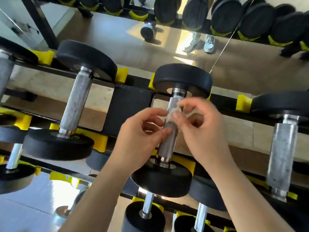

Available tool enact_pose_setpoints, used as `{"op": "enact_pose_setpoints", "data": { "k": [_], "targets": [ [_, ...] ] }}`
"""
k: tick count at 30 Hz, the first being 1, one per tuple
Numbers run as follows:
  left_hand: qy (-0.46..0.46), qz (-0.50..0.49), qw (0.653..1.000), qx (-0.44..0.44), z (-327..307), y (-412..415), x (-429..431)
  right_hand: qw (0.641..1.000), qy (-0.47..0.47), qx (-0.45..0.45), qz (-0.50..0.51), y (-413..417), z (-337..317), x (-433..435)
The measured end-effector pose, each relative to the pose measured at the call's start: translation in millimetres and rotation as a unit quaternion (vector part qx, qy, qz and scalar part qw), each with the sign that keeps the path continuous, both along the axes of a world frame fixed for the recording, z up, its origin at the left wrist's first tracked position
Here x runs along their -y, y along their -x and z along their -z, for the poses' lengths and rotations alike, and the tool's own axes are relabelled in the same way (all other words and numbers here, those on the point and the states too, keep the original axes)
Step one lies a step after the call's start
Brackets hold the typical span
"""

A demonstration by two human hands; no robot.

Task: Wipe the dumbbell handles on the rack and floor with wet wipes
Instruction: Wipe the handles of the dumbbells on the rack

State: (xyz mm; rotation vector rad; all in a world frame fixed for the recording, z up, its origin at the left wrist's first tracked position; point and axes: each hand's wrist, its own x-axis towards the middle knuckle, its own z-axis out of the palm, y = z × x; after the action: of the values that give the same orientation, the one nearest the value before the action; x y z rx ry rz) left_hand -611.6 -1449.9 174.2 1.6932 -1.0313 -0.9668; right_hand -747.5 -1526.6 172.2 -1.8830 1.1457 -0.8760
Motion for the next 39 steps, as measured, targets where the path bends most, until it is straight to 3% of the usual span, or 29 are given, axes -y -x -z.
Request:
{"op": "enact_pose_setpoints", "data": {
  "k": [2,5,8,11,17,22,25,27,29,31,33,36,37,39],
  "targets": [
    [0.002,-0.021,0.999,0.040,-1.4,1.4,4.7,0.997,0.071,0.002,0.029,-6.4,-1.6,3.8],
    [0.007,-0.051,0.997,0.060,-4.4,1.8,7.3,0.984,0.152,-0.095,-0.017,0.1,-1.3,-7.7],
    [0.007,-0.053,0.995,0.088,-7.2,3.1,8.1,0.974,0.170,-0.141,-0.056,4.9,-3.9,-7.3],
    [-0.004,-0.046,0.996,0.072,-10.9,2.8,3.2,0.970,0.194,-0.132,-0.061,0.9,-8.3,8.9],
    [-0.018,-0.037,0.995,0.087,-11.2,11.3,-33.1,0.932,0.176,-0.195,-0.249,14.7,-7.6,-23.0],
    [0.007,-0.057,0.993,0.101,-6.9,25.6,-52.9,0.950,0.217,-0.180,-0.135,-2.7,-12.5,8.9],
    [0.017,-0.058,0.995,0.085,-4.7,26.8,-69.6,0.918,0.179,-0.209,-0.286,8.2,-12.2,-16.1],
    [0.025,-0.048,0.990,0.129,-3.3,28.4,-78.8,0.883,0.171,-0.223,-0.375,12.8,-15.7,-15.7],
    [0.019,-0.034,0.979,0.201,-6.2,29.5,-82.7,0.875,0.227,-0.237,-0.357,8.2,-19.9,5.8],
    [0.025,-0.019,0.966,0.256,-6.2,28.9,-85.7,0.901,0.269,-0.215,-0.266,5.8,-22.7,24.3],
    [0.031,-0.011,0.963,0.269,-7.5,27.6,-87.3,0.911,0.246,-0.212,-0.254,12.4,-21.9,11.9],
    [0.028,-0.007,0.964,0.266,-8.0,27.0,-86.9,0.878,0.224,-0.220,-0.362,18.6,-19.8,-14.4],
    [0.025,-0.007,0.965,0.263,-8.1,27.3,-86.9,0.878,0.235,-0.214,-0.358,14.9,-20.0,-7.2],
    [0.023,-0.007,0.966,0.257,-7.6,27.4,-86.4,0.910,0.264,-0.192,-0.257,3.8,-19.8,19.2]
  ]
}}
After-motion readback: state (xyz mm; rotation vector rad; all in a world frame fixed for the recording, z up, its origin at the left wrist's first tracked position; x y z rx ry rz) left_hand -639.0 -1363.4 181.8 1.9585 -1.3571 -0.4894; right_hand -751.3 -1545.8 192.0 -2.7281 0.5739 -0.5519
